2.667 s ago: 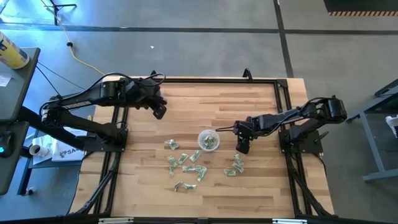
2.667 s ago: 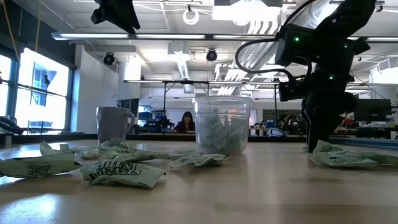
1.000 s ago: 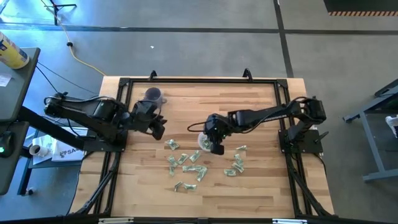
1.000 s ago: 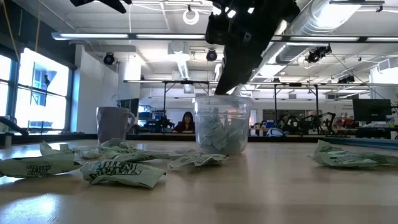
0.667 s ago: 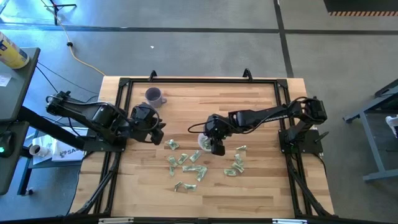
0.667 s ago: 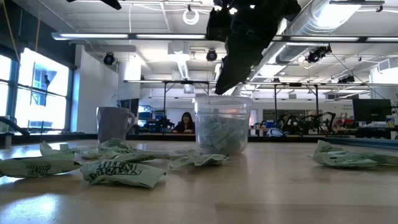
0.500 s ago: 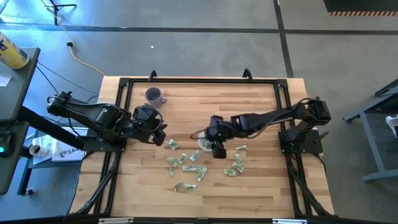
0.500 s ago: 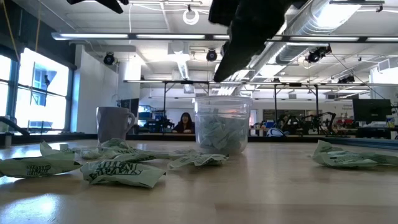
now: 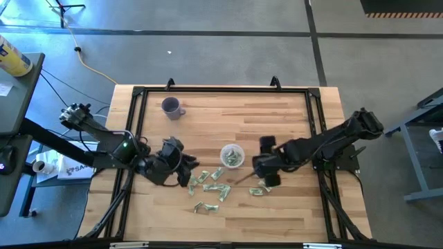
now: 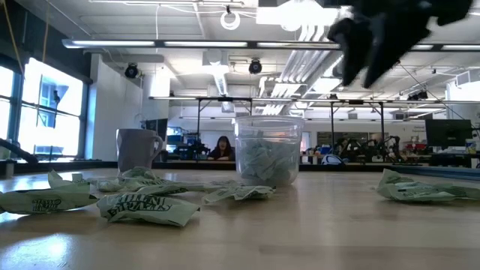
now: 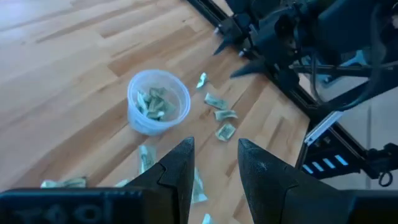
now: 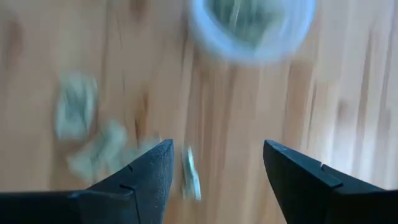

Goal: Pick and place Stevia / Truvia into bins
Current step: Put the stevia packet into the transparent container

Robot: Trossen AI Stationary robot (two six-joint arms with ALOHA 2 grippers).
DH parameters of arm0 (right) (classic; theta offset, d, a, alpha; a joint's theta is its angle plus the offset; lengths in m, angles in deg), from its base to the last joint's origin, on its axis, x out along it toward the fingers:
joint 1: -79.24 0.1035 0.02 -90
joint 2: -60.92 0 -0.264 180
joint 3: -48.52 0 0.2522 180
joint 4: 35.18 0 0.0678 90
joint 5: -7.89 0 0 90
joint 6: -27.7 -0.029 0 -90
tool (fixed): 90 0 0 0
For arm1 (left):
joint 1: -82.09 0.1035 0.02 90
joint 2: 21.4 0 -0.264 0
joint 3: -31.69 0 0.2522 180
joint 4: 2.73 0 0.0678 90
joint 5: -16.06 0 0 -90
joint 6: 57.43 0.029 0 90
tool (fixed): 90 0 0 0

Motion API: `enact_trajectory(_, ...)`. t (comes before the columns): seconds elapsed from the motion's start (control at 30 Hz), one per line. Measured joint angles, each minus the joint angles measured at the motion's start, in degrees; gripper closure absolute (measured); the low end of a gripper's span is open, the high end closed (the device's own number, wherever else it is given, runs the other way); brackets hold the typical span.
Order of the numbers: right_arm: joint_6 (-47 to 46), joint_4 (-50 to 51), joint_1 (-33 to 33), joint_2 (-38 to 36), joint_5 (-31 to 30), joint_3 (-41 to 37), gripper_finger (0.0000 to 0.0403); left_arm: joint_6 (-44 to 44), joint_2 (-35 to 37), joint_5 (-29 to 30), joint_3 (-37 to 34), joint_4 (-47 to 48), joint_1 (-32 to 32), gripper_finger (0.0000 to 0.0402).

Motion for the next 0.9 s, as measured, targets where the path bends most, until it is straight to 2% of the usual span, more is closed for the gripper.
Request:
enact_trajectory(0.13,-0.08,1.14,0.96,-0.07,0.47,-5.07,0.0164,-2.14,-1.92,2.16,0.00,-1.11,-1.64,0.0245)
enact_trajectory(0.37,3.61,-10.03,-1.08,-0.17,6.20,-16.63,0.0165,-3.17,-4.37,1.28,-0.04,-2.18,-1.76,0.0245)
enact_trajectory(0.67,2.51,-19.72,-7.08,0.05,12.12,-22.14,0.0165,1.23,-4.33,2.06,-0.04,-1.44,1.48,0.0245)
enact_trajectory(0.8,0.03,-23.35,-9.95,0.09,13.48,-25.07,0.0177,3.36,-4.31,-3.84,-0.04,-0.34,5.29,0.0245)
enact_trajectory(0.9,-3.22,-23.32,-11.86,0.09,15.43,-26.65,0.0207,5.50,-4.31,-7.68,-0.04,0.16,8.09,0.0245)
